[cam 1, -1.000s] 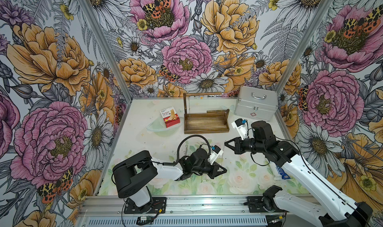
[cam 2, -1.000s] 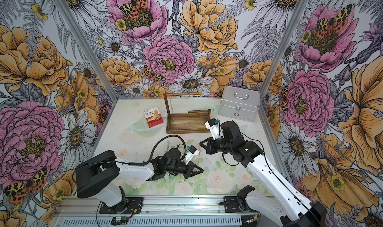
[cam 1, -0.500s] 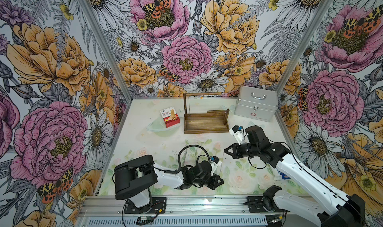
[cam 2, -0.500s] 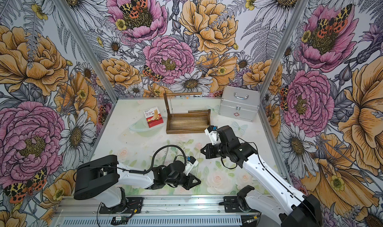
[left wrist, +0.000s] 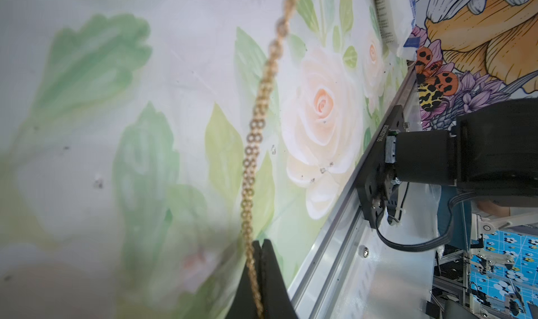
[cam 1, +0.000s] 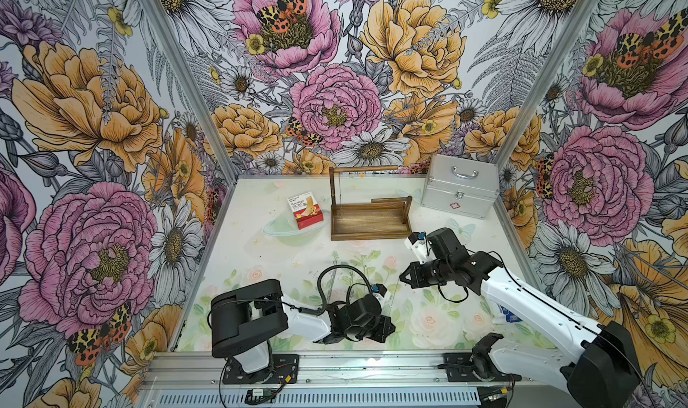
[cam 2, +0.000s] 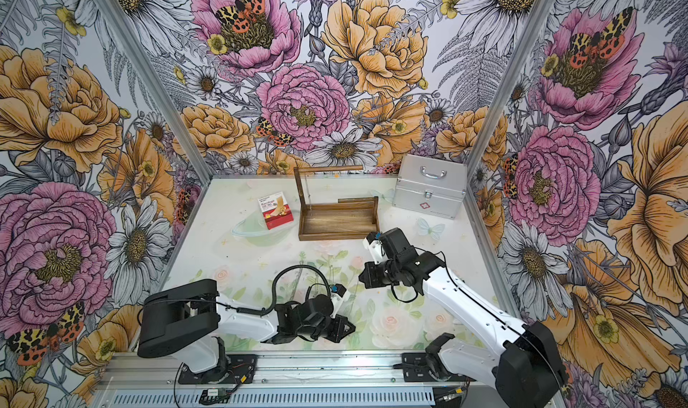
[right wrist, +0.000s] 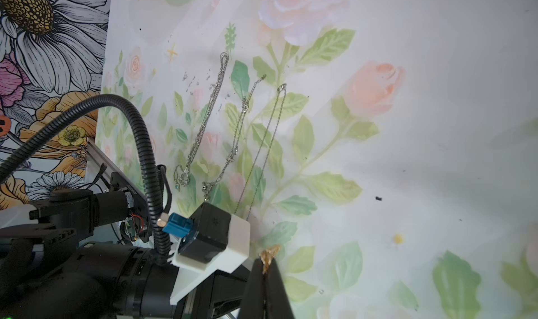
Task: Take the necklace off the jewelry display stand
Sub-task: Place the necklace at the center of the board.
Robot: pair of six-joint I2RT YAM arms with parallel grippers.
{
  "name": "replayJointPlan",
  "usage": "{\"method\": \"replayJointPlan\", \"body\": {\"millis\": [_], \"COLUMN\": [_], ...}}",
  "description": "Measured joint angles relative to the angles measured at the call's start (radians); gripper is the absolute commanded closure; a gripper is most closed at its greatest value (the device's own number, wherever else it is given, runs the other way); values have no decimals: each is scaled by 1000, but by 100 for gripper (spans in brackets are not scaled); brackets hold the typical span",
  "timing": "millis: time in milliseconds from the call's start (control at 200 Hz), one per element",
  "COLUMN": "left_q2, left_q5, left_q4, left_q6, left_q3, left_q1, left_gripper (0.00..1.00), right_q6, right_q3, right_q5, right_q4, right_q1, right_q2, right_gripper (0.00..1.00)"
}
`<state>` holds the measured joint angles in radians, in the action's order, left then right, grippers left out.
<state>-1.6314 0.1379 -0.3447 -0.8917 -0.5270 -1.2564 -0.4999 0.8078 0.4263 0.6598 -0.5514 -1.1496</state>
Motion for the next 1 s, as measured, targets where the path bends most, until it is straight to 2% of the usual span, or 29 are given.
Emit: {"method": "replayJointPlan", "body": {"millis": [385, 650, 1001], "left_q2": [0, 0, 14], "left_q5": [-31, -80, -134], "left_q4": [45, 88, 154], "left_q6": [5, 31, 55], "left_q3": [-12, -41, -64], "left_q1": [-1, -29, -47], "left_gripper": [96, 86, 80], "right_q6": [1, 1, 4], "right_q3": [0, 0, 0], "right_q5": [-14, -14, -14], "right_q4": [-46, -60, -65], "right_q1": [-8, -19, -26], "right_q2": [-84, -96, -108], "right_gripper": [100, 100, 100]}}
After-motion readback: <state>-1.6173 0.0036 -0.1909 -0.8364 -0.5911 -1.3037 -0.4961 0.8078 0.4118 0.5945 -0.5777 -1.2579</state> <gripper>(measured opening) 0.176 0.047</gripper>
